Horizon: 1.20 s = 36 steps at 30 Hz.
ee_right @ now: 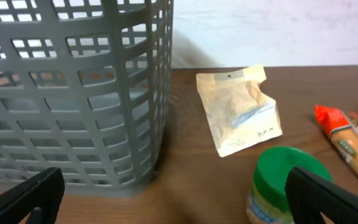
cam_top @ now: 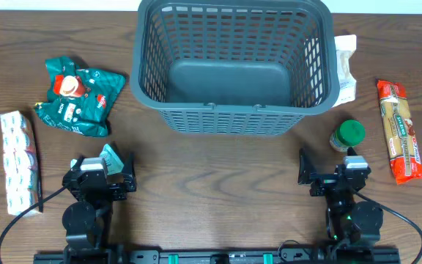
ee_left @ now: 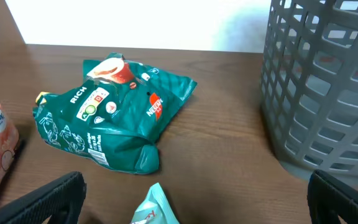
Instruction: Pack container
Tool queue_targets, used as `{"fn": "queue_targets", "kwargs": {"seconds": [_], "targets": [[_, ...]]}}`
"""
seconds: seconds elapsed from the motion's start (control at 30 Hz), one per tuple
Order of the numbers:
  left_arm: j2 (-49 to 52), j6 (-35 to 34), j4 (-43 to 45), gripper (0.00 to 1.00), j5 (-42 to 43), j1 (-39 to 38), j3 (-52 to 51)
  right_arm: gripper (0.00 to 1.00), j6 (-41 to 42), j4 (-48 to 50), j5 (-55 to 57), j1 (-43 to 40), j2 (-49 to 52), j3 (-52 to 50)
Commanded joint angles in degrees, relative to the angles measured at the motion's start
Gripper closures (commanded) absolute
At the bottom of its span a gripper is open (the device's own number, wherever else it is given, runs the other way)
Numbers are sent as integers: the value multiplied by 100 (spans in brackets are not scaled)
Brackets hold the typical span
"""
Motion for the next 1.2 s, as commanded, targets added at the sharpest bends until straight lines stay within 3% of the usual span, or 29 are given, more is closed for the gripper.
{"fn": "queue_targets", "kwargs": {"seconds": [0.0,0.23,0.5,0.9,1.03,1.17], "targets": [[-42,57,-48,1,61,24,-136,1,420,-7,-17,66,-57,48],[-42,57,-48,1,61,24,-136,1,323,-518,1016,63,472,1032],[-42,57,-48,1,61,24,-136,1,-376,-964,1123,57,2555,3362],[-42,57,-48,1,61,24,-136,1,-667,-4887,774,-667,6373,9346],[-42,57,-48,1,61,24,-136,1,-669,-5788,772,-1102,7267,10692],[-42,57,-48,1,61,24,-136,1,-813,-6336,647,-1530,7838,11156]]}}
